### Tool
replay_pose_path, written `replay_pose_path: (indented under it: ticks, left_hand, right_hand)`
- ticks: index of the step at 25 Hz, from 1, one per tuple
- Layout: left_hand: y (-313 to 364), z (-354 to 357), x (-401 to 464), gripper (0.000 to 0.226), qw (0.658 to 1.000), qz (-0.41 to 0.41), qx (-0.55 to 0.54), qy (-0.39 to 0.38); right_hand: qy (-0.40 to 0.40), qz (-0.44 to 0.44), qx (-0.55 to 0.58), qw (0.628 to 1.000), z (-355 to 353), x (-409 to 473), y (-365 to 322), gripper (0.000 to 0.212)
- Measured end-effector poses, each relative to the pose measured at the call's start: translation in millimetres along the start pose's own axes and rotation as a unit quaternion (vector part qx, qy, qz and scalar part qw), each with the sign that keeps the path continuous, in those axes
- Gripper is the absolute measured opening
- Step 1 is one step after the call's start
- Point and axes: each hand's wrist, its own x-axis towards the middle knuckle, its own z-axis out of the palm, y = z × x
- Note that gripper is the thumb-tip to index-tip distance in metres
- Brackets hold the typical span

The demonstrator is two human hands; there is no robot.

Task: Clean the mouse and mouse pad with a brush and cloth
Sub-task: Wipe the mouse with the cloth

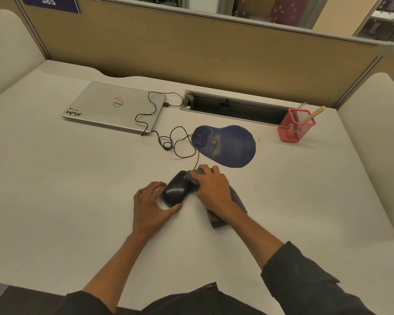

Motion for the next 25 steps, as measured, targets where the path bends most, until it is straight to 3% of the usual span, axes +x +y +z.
replay_pose_path:
  ticks: [5, 10, 18, 22, 25]
  left_hand:
    - [3.5, 0.5, -0.1, 0.081, 1.000, -0.013, 0.021, -0.002]
    - [0.7, 1.2, 0.3, 0.074, 1.000, 0.001, 0.023, -0.009]
    - [0.8, -0.2, -0.3, 0.073, 1.000, -0.007, 0.022, -0.014]
    - [0.4, 0.3, -0.9, 0.071, 1.000, -0.009, 0.021, -0.008]
    - [0.4, 0.5, -0.5, 0.068, 1.000, 0.002, 0.025, 0.000]
  right_hand:
    - [-0.033, -0.011, 0.066, 0.997, -10.1, 17.3, 12.1, 0.046]
    - [-0.052, -0.058, -0.023, 0.997, -0.9, 22.5, 10.2, 0.054]
    - [-0.029, -0.024, -0.005, 0.999, -3.3, 32.5, 17.3, 0.039]
    - [-0.017, 0.017, 0.055, 0.998, -20.0, 40.4, 27.6, 0.041]
    - [-0.031, -0.052, 0.028, 0.998, -19.5, 38.0, 19.9, 0.034]
